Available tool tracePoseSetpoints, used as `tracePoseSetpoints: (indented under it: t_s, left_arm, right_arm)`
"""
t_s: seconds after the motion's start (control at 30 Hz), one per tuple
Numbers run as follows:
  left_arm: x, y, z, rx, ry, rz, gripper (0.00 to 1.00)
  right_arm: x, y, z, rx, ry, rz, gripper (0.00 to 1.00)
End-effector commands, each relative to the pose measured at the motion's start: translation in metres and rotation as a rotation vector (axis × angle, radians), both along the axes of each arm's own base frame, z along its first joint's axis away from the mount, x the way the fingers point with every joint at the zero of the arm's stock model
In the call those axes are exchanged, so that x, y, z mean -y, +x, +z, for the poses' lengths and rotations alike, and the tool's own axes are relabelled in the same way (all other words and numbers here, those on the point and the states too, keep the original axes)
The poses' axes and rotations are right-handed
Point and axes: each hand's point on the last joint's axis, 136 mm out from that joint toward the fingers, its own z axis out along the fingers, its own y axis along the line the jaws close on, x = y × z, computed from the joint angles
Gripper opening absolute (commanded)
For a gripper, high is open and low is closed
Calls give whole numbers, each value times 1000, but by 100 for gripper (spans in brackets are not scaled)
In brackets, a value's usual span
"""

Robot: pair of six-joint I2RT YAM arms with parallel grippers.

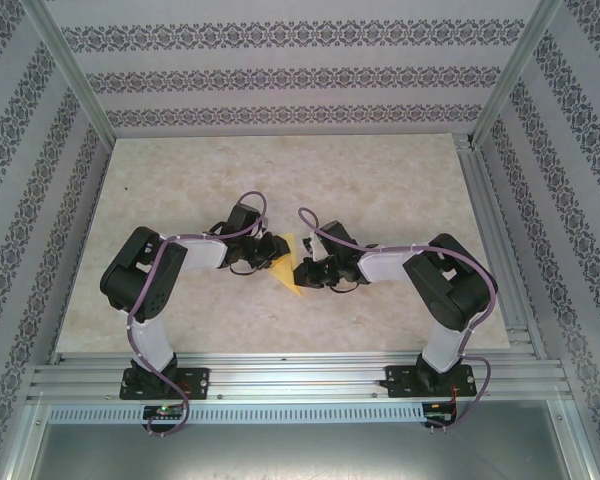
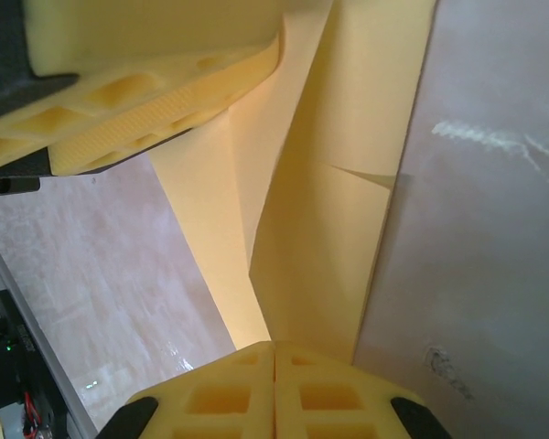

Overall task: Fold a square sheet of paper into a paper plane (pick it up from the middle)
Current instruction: Fourth fold the wing at the center of the table.

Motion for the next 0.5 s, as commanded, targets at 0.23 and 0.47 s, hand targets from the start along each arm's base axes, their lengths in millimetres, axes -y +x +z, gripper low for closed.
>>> tracePoseSetpoints:
  t_s: [0.23, 0.47]
  left_arm:
    - [11, 8, 29, 77, -42, -27, 40]
    - [12, 6, 41, 103, -65, -33, 48]
  right_arm:
    - [3, -1, -19, -72, 23, -57, 4]
    - [5, 2, -23, -118, 67, -107, 3]
